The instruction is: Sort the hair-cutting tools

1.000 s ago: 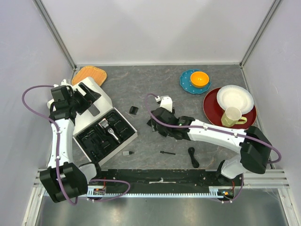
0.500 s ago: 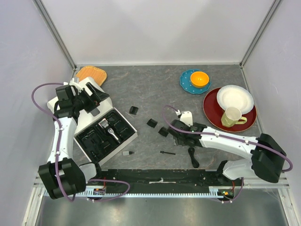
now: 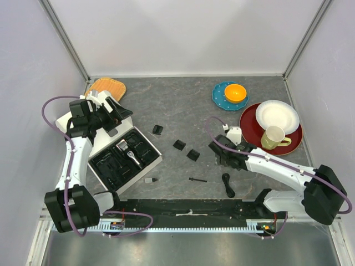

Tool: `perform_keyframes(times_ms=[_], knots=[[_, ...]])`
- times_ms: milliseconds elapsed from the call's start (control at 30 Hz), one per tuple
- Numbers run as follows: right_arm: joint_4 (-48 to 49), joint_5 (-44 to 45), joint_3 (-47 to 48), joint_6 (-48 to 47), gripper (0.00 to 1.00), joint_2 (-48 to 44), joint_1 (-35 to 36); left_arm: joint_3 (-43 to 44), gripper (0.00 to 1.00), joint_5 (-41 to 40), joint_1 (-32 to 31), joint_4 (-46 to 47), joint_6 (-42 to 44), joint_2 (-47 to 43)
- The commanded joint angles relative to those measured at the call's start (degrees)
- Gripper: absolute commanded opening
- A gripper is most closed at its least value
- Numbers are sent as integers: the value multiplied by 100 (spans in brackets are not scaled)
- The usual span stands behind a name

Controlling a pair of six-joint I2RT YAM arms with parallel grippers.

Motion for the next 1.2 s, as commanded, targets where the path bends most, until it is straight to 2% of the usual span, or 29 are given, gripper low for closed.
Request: perform_keyframes(times_ms=[0,100,267,467,600,700,733,833,933,967,1100,1167], knots=[[413,143,-44,-489,79,283,-581,40,93,160,-34,115,196,-8],[817,-173,-9,-858,79,451,-845,75,93,29,-34,28,275,-7],[934,-191,228,-1236,79,785,-1205,128,93,-139,-34,-96,354,-16],[1671,-1561,308,-1957,76,786,-1250,172,93,-218,-34,-166,407,10],[1953,-1922,430,-1721,76,908,-1241,198,91,-104,-270,-139,494,45],[1997,-1966,588,-1466,76,1119,-1241,268,91,-279,-903,-148,574,115],[2058,-2036,650,-1335,76,1172,-1241,330,91,-367,-1365,-174,574,133],[2260,-2177,799,-1106,76,1356,-1162,357,91,-841,-2166,-254,443,247],[2419,-2186,931,-965,75,1515,-1074,77,90,-1009,-2721,-9,-127,291],[2541,-2195,940,-903,73,1558,-1074,-46,89,-1000,-2863,358,-503,291],[2578,-1977,1046,-850,68,1752,-1074,-679,85,-1527,-3819,1194,-1437,282],[2560,-1888,1037,-745,66,1796,-1074,-873,83,-1894,-4093,1520,-1921,317]])
